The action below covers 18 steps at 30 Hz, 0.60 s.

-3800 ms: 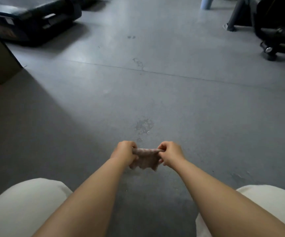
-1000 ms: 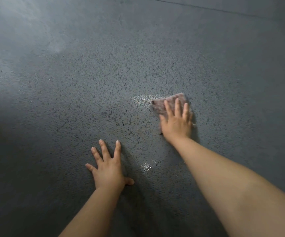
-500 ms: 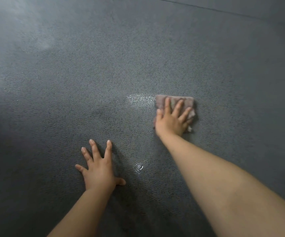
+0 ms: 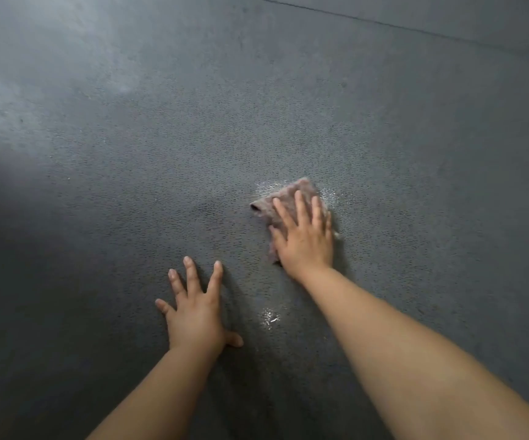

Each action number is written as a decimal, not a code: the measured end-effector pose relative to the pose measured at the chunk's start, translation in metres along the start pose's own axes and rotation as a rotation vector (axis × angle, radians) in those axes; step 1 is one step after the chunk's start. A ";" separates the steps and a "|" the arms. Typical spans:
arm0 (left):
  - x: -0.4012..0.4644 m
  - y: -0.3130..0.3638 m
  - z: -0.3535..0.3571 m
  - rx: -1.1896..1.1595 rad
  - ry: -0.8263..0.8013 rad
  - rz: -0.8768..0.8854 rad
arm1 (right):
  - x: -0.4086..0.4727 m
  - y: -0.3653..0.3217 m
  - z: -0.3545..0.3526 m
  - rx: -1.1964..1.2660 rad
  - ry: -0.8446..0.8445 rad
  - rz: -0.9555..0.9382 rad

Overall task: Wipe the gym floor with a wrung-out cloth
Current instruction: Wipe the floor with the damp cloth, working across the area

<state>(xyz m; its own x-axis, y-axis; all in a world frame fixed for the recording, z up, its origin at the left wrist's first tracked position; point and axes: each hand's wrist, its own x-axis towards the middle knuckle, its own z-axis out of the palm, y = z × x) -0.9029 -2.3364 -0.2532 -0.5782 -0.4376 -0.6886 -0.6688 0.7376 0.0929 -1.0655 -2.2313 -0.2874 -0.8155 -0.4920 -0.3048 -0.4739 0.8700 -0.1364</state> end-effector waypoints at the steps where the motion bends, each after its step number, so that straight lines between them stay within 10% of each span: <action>1: -0.001 -0.001 -0.001 0.000 -0.002 0.006 | 0.003 0.015 -0.002 -0.005 0.017 0.089; 9: -0.013 -0.035 0.011 -0.118 0.367 0.142 | 0.027 -0.008 -0.008 0.124 0.057 0.595; 18: 0.016 -0.109 0.019 -0.521 0.797 -0.295 | 0.000 -0.189 0.012 0.010 -0.243 -0.349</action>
<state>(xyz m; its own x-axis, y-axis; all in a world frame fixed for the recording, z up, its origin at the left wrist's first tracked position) -0.8304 -2.4143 -0.2876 -0.3725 -0.9255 -0.0684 -0.8474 0.3092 0.4316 -0.9713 -2.3954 -0.2731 -0.5039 -0.7364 -0.4515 -0.7037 0.6531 -0.2798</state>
